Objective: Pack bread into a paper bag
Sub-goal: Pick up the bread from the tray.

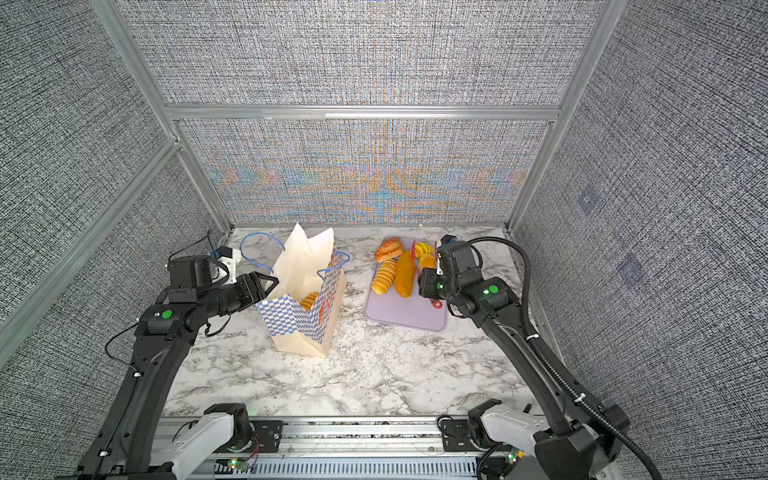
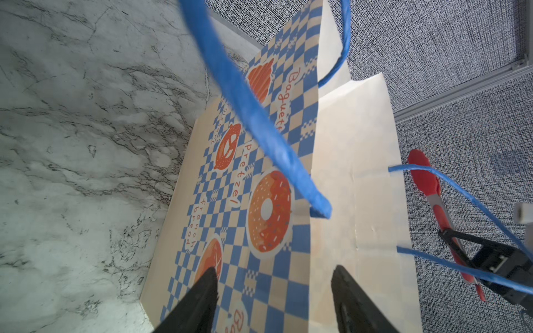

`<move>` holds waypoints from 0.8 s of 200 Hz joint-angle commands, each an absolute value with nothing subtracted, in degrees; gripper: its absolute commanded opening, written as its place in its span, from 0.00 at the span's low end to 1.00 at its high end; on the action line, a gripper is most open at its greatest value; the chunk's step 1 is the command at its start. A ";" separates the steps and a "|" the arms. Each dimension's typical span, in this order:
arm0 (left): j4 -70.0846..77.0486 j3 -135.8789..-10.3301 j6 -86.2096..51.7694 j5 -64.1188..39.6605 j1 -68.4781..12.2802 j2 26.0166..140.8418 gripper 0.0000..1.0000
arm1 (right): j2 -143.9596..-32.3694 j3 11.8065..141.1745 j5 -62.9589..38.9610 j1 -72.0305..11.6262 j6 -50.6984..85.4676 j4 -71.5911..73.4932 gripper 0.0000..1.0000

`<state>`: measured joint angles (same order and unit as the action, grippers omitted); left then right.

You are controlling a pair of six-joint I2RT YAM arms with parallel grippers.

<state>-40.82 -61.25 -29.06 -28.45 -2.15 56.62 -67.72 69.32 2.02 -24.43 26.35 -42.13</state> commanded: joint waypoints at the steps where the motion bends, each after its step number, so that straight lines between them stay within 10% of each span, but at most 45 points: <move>1: -40.55 -61.35 -28.56 -28.39 -2.16 56.49 0.64 | -68.39 67.91 -3.35 -23.90 27.24 -40.65 0.54; 160: -40.18 -60.74 -28.47 -28.34 -2.19 55.96 0.64 | -82.18 65.36 -14.67 -20.33 31.88 -34.52 0.59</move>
<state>-40.82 -60.84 -28.95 -28.42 -2.15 55.83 -80.95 65.65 -12.69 -20.32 30.98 -37.47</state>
